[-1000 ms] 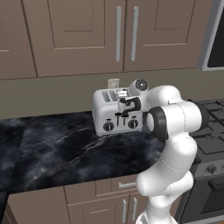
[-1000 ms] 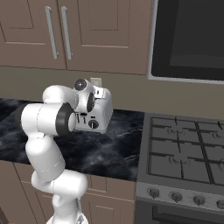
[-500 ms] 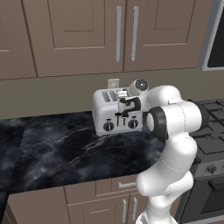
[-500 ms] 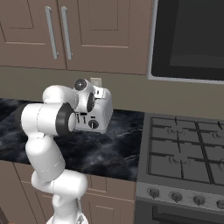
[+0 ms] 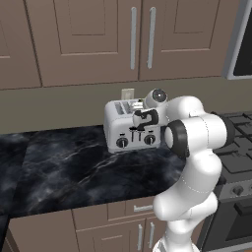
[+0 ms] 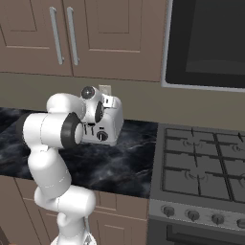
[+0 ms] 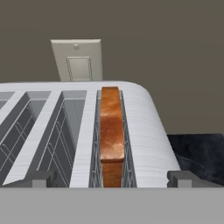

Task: Start the toaster. Once the lever pops up, take the bread to the plate on the dining counter.

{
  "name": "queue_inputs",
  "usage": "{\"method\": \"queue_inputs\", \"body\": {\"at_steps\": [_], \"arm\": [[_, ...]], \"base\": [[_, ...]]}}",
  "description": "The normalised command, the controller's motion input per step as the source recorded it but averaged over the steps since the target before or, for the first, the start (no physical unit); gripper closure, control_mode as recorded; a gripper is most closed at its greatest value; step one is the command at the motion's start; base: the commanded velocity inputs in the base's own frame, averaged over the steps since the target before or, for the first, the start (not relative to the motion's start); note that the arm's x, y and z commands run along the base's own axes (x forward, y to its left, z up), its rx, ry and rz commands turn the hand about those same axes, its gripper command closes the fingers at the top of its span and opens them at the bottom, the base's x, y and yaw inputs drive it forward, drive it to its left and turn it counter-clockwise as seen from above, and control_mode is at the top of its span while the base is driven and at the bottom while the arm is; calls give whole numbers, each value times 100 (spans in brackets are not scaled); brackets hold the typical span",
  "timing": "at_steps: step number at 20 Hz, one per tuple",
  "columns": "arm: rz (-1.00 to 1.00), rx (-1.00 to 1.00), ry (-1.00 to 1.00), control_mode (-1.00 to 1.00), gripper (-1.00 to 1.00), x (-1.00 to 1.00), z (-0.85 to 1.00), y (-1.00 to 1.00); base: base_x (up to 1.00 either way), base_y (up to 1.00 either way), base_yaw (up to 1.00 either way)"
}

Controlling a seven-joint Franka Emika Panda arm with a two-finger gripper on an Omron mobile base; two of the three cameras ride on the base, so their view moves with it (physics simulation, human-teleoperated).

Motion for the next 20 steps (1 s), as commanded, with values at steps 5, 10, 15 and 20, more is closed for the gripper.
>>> {"method": "queue_inputs", "body": {"at_steps": [5,10,15,20], "arm": [[0,0,0,-100,-100,0,0,0],[0,0,0,-100,-100,0,0,0],[0,0,0,-100,-100,0,0,0],[0,0,0,-100,-100,0,0,0]], "base": [[0,0,0],[0,0,0],[0,0,0],[0,0,0]]}}
